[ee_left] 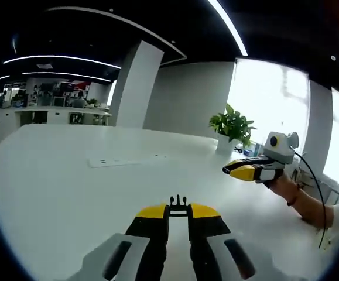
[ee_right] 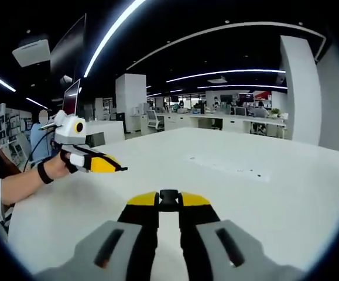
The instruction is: Snap the two parts of the plastic buckle together until the buckle closes and remains connected.
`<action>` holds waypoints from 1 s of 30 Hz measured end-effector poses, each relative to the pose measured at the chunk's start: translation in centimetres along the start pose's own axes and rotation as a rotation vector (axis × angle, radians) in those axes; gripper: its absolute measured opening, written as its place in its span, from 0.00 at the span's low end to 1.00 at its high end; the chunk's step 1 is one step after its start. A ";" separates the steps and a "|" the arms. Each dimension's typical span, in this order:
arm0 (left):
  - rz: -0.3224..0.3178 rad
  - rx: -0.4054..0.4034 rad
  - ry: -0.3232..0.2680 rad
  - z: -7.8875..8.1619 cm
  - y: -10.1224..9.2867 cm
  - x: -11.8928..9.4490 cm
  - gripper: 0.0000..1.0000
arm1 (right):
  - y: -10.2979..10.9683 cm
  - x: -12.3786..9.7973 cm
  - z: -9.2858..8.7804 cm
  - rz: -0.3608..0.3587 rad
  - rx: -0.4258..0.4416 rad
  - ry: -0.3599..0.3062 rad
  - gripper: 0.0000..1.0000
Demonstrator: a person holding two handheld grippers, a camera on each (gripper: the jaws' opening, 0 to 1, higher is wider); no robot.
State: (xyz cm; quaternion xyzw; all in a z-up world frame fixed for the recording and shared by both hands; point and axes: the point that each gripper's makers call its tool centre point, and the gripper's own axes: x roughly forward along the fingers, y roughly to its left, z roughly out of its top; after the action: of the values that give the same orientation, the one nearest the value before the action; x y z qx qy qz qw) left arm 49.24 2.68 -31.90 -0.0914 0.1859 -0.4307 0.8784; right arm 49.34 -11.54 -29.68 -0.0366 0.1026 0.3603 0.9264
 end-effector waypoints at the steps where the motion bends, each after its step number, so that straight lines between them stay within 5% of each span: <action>1: 0.000 -0.001 -0.006 0.1 -0.1 -0.1 0.11 | 0.0 0.0 0.0 0.002 0.001 0.000 0.11; 11: -0.018 0.019 0.002 -1.2 -2.0 -1.4 0.11 | 3.0 0.0 0.7 0.056 -0.033 -0.015 0.11; 30: -0.065 0.009 -0.012 -2.8 -4.8 -3.8 0.11 | 5.4 -3.1 -1.4 0.101 -0.045 -0.003 0.11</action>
State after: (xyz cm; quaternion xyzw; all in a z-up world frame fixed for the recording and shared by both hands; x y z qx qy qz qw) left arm 42.47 2.77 -31.98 -0.0963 0.1756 -0.4594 0.8654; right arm 43.22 -9.79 -30.31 -0.0514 0.0947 0.4087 0.9063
